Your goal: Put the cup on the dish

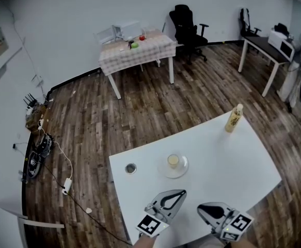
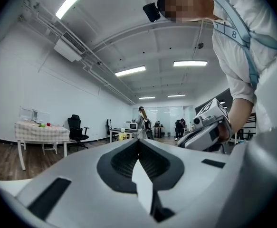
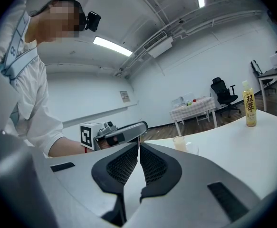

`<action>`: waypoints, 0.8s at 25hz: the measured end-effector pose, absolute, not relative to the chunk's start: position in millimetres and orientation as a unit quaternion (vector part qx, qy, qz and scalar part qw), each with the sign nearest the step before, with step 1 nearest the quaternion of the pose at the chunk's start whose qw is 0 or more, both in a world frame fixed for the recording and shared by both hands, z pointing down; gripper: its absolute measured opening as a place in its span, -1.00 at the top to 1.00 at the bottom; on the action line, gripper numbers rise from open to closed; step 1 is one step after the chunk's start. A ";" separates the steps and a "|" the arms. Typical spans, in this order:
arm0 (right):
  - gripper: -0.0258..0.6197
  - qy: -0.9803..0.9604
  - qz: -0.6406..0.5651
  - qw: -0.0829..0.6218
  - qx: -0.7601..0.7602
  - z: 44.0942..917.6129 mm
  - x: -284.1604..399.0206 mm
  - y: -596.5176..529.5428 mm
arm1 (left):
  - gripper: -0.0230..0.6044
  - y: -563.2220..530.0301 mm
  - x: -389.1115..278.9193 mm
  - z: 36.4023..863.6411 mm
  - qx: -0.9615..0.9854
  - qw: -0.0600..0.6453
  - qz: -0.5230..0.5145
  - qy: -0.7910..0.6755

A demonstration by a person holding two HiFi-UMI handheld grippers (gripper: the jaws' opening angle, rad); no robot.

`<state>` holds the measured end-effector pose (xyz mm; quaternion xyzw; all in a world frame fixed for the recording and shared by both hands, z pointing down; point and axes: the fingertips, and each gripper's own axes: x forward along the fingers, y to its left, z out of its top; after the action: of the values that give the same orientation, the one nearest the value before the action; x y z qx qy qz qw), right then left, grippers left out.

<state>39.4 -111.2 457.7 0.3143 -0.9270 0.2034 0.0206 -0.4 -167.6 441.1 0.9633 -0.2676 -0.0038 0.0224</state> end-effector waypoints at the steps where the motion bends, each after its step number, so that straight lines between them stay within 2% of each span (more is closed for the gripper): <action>1: 0.81 -0.927 0.200 0.019 0.315 456.3 38.8 -109.9 | 0.92 -163.3 0.7 439.6 0.965 0.022 -0.004 -0.263; 20: 0.82 -0.933 0.141 0.008 0.330 406.2 30.1 -93.0 | 0.92 -94.9 -4.1 395.9 0.978 0.005 -0.008 -0.211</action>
<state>30.1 -93.0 406.2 0.3302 -0.9332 0.1415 0.0083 -4.1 -94.9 395.9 0.9776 -0.2105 -0.0075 0.0048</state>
